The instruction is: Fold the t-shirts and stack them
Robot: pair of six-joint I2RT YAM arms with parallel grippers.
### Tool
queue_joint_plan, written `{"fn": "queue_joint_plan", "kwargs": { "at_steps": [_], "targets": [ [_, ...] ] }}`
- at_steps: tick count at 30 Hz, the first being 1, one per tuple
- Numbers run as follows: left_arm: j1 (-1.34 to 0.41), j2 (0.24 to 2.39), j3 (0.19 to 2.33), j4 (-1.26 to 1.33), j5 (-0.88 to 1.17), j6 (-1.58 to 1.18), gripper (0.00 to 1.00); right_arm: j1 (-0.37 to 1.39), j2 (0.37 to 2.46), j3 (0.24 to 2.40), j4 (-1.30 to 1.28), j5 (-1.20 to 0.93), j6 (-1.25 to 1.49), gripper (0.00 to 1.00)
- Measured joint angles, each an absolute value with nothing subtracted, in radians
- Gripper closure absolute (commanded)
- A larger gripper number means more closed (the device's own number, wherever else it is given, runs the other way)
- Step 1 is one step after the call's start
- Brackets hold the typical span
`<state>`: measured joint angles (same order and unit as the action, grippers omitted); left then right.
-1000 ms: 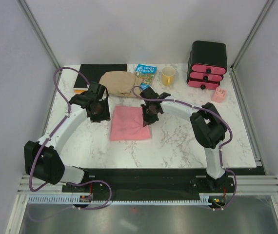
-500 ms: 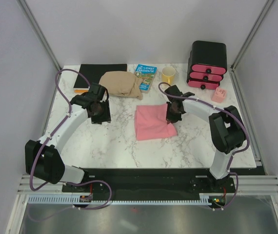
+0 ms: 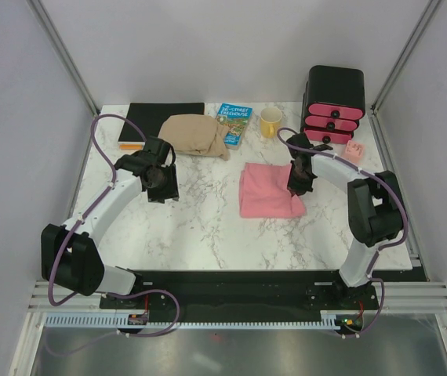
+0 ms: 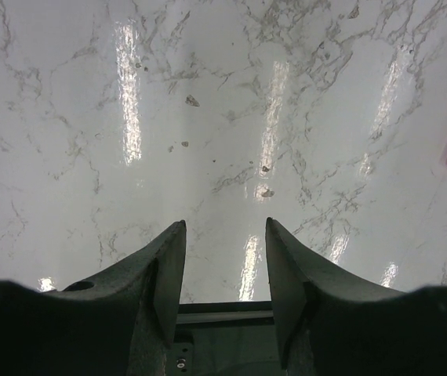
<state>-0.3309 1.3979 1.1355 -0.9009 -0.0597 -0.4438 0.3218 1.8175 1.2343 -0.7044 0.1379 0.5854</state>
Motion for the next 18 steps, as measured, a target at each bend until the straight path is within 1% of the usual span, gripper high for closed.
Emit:
{"fn": "queue_joint_plan", "kwargs": {
  "at_steps": [9,18],
  "targets": [
    [-0.331,1.398,1.135,-0.885,-0.043,-0.443,0.48,0.185,1.759,1.208,-0.758,0.205,0.568,1.0],
    [-0.331,1.398,1.123,-0.878,-0.038,-0.442,0.49,0.142,1.721,1.174,-0.812,0.271,0.55,0.99]
  ]
}}
